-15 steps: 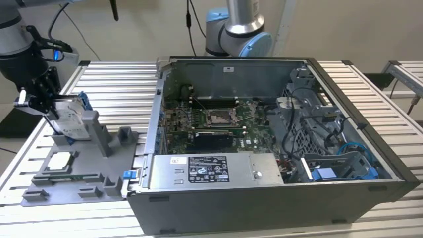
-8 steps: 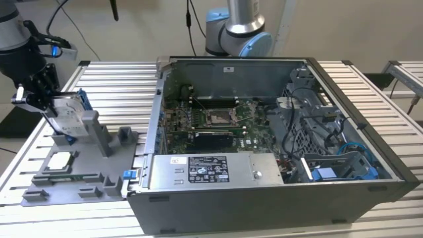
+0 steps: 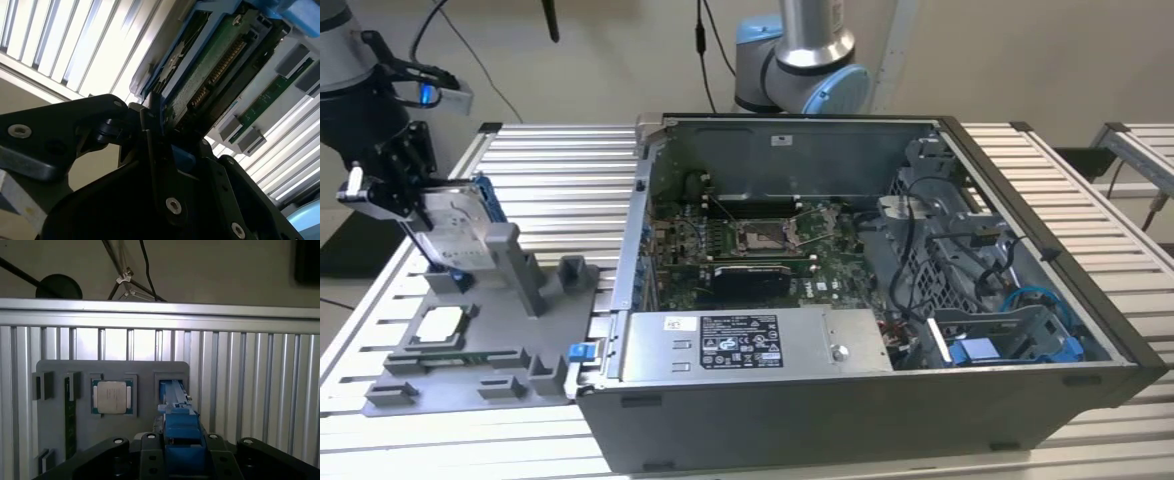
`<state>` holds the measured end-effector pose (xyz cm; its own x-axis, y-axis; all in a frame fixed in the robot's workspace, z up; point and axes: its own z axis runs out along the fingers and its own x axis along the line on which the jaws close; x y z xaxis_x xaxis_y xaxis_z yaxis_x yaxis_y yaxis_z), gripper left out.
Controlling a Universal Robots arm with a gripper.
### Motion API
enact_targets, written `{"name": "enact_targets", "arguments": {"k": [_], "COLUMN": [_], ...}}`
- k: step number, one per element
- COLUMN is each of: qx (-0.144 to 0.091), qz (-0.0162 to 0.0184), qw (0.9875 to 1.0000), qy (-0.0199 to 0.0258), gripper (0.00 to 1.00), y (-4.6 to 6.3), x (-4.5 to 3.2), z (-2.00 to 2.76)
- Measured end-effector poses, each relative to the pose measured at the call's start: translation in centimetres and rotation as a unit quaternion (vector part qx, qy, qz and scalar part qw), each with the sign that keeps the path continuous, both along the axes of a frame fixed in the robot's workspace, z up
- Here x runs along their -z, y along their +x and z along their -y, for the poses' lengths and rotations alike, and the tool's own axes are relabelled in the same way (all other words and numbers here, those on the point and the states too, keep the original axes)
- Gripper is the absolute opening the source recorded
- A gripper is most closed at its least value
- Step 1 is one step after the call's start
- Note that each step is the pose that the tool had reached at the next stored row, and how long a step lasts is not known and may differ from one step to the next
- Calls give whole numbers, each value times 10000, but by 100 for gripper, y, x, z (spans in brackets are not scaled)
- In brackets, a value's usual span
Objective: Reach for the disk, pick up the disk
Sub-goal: 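Pick up the disk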
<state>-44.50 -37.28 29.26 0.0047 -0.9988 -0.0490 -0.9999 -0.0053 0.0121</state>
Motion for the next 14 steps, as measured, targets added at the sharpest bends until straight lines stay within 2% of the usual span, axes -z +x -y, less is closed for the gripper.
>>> {"name": "enact_targets", "arguments": {"k": [14], "qx": [0], "qz": [0], "qw": [10000], "qy": [0], "gripper": [0], "y": [0], "x": [-154], "z": [0]}}
